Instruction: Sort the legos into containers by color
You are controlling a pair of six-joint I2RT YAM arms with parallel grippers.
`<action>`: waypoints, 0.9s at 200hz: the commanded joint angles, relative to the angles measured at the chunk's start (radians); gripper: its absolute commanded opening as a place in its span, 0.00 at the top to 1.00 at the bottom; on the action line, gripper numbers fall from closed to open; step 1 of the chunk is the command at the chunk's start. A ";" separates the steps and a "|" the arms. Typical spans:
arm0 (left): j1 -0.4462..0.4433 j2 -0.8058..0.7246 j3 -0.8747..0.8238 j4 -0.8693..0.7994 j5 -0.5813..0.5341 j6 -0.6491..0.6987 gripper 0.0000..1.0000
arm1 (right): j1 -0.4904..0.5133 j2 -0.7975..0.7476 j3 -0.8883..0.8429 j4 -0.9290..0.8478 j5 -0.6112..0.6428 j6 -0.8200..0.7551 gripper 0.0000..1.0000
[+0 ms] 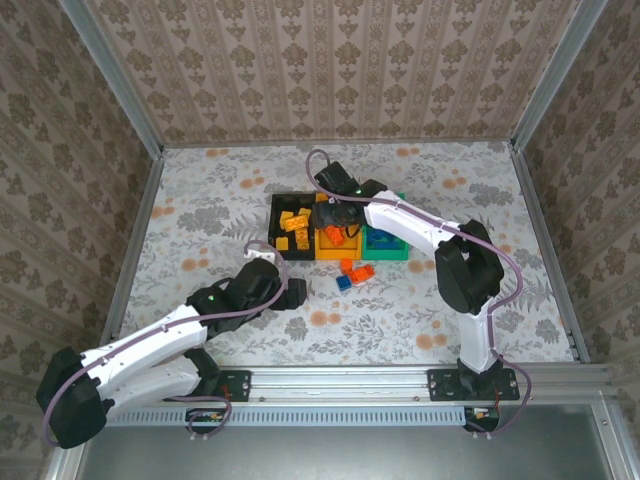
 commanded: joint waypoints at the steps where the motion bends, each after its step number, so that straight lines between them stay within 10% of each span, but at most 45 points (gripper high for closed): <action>1: -0.008 0.015 0.036 -0.016 0.017 0.034 0.00 | 0.001 -0.061 0.002 -0.011 0.005 0.004 0.27; 110: -0.172 0.580 0.383 0.089 0.013 0.296 0.15 | -0.030 -0.677 -0.620 0.175 0.044 0.139 0.23; 180: -0.169 0.823 0.511 0.083 0.011 0.374 0.16 | -0.080 -0.842 -0.733 0.155 0.056 0.160 0.22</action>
